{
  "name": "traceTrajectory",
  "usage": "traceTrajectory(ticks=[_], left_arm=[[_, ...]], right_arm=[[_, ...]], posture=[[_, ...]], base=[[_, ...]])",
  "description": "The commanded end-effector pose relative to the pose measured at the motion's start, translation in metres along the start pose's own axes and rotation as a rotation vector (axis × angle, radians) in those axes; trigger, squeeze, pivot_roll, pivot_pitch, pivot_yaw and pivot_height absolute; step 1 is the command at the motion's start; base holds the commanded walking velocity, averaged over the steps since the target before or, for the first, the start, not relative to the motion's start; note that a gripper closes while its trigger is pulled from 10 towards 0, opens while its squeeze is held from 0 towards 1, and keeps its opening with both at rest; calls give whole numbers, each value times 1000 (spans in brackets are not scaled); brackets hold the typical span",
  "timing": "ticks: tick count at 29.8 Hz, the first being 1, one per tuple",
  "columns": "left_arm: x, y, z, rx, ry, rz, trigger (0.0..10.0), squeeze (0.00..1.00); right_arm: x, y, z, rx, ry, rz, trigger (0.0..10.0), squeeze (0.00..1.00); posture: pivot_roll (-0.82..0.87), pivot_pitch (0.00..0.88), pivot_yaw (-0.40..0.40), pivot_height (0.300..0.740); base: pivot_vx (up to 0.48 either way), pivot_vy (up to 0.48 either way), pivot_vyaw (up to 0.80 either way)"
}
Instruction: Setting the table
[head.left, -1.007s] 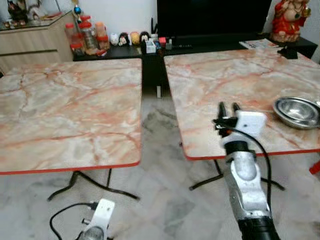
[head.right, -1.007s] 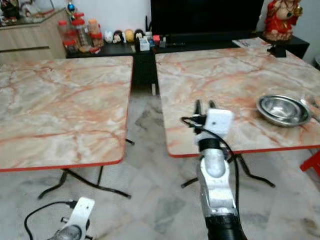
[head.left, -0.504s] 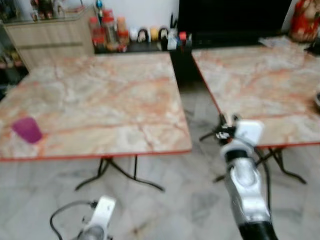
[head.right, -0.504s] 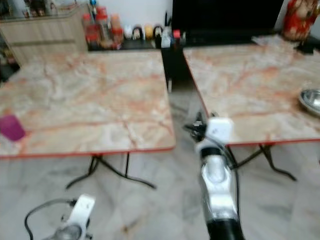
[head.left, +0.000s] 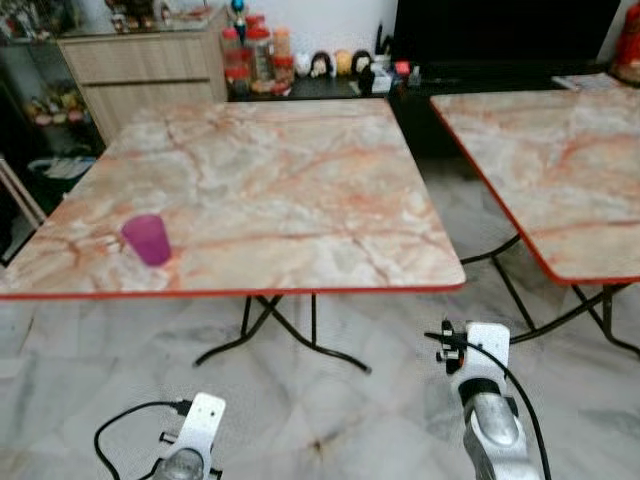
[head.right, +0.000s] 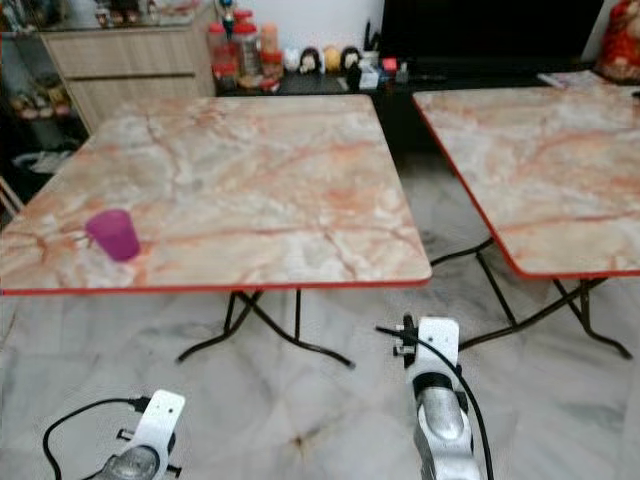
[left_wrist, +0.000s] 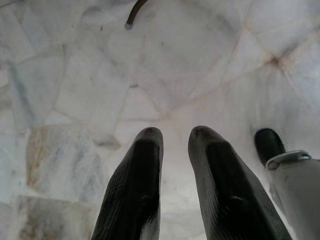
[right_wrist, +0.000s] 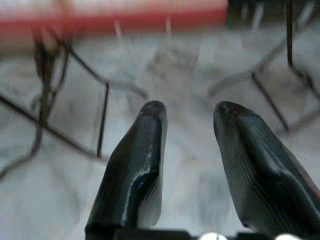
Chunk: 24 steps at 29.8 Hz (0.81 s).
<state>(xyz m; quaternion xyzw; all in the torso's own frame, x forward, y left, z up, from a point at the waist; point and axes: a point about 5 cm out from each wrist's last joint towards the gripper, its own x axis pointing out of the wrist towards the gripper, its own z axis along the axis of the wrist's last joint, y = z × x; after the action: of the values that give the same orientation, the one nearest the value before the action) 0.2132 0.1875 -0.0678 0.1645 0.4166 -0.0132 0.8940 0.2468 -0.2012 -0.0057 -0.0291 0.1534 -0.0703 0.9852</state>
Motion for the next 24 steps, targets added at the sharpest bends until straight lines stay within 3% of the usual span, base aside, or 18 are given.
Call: traceTrajectory(ticks=[1,6,11,24], left_arm=[[0,-3,1,-6,5,-5,10000,0],[0,-2,3,-27,-5,-12,10000,0],[1,0,4,-41,-3,3,10000,0],[0,5,0,-47,10,29,10000,0]], right_arm=[[-6,-9,-15,-18,55,-22,10000,0],[-17,-13,-42,6,180,-14,10000,0],[-34,-18,-76,21,385,-13,10000,0],[-58,-19,-104,108,555,-61,10000,0]], posture=[[-62,0,39,728],[-62,0,44,728],[-60,0,47,728],[-52,0,48,728]], base=[[0,0,0],[0,0,0],[0,0,0],[0,67,0]])
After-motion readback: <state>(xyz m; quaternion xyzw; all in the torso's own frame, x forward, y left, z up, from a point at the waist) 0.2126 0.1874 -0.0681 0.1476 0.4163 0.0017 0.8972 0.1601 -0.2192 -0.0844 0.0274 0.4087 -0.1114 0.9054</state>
